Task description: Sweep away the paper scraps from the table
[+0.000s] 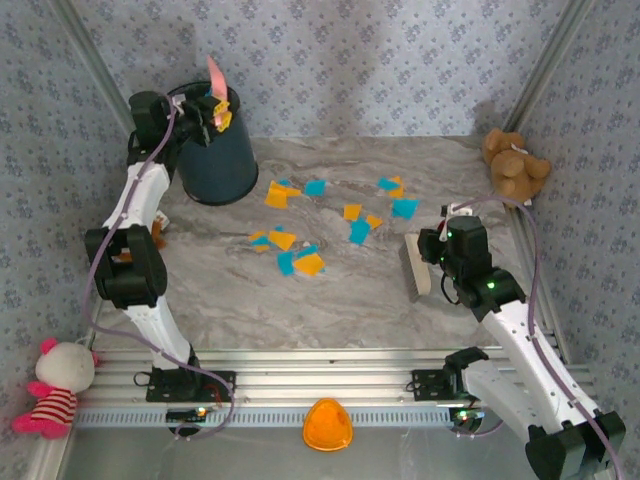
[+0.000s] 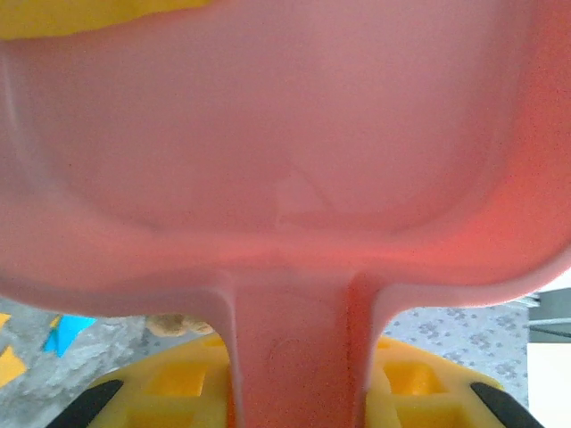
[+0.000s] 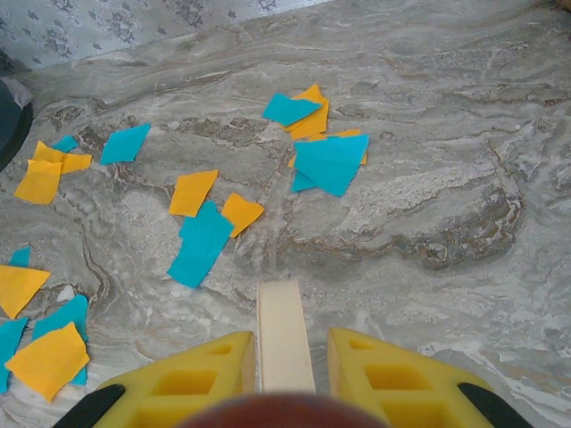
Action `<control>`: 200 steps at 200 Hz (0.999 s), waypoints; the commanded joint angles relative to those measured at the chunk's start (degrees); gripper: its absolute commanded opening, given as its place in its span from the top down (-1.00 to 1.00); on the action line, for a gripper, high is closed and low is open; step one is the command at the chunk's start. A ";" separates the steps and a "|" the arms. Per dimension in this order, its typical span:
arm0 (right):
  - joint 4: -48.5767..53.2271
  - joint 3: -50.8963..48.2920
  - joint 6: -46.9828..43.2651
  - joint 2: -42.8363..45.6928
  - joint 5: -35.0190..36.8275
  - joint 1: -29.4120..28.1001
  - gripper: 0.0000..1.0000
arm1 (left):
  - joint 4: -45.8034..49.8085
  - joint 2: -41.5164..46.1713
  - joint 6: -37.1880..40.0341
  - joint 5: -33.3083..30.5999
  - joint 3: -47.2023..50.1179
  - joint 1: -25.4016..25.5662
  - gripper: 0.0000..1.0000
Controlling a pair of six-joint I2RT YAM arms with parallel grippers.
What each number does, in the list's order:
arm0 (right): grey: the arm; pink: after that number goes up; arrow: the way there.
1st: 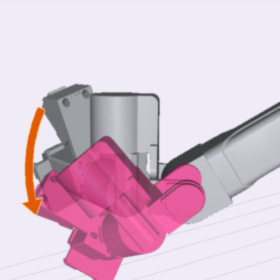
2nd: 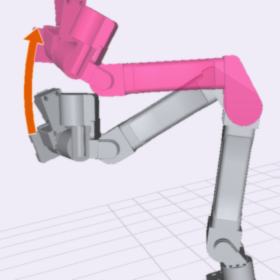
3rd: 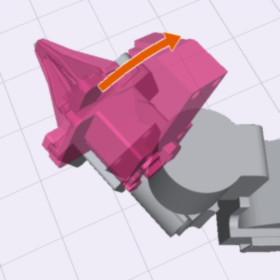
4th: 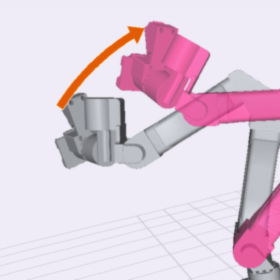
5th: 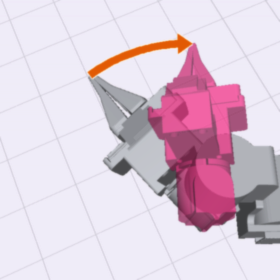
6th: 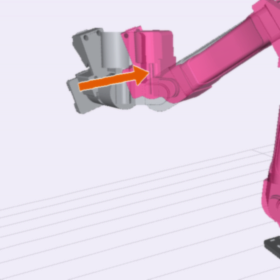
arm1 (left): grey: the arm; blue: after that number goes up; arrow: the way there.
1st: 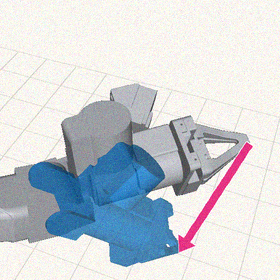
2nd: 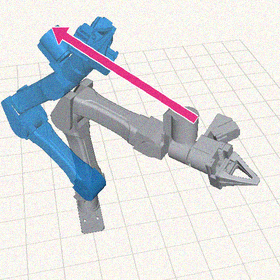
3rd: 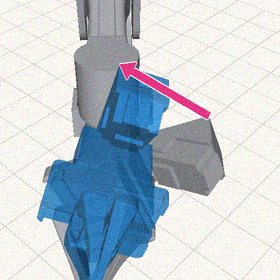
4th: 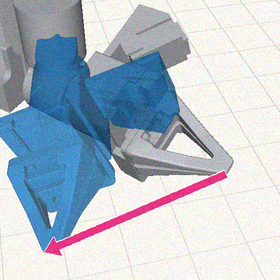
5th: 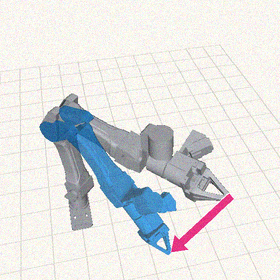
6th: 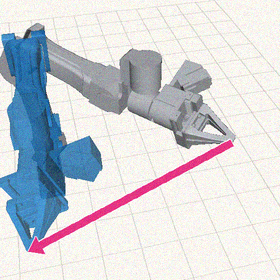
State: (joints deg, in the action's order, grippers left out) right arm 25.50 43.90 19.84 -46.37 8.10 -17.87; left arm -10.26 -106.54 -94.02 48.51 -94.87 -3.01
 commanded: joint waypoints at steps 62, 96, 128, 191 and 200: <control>-0.66 0.33 0.73 0.23 -0.64 0.38 1.00 | -16.53 3.00 -12.48 -0.90 4.69 -0.43 1.00; -0.55 0.36 0.66 0.22 -0.64 0.38 1.00 | -17.77 3.26 -13.65 -0.96 5.22 -0.45 1.00; -0.71 0.37 0.72 0.14 -0.73 0.47 1.00 | -20.24 3.27 -15.76 -1.17 5.95 -0.49 1.00; -1.25 0.22 0.73 0.13 -0.65 0.49 1.00 | -17.78 3.57 -12.17 0.80 3.62 -0.43 1.00; -1.73 0.09 0.73 0.05 -0.74 0.50 1.00 | -13.05 4.05 -7.92 1.52 2.08 -0.44 1.00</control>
State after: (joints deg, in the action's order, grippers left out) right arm 25.50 43.79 19.99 -46.44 7.88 -17.69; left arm -27.79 -105.56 -109.27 47.42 -88.40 -3.01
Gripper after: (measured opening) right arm 0.270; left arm 0.265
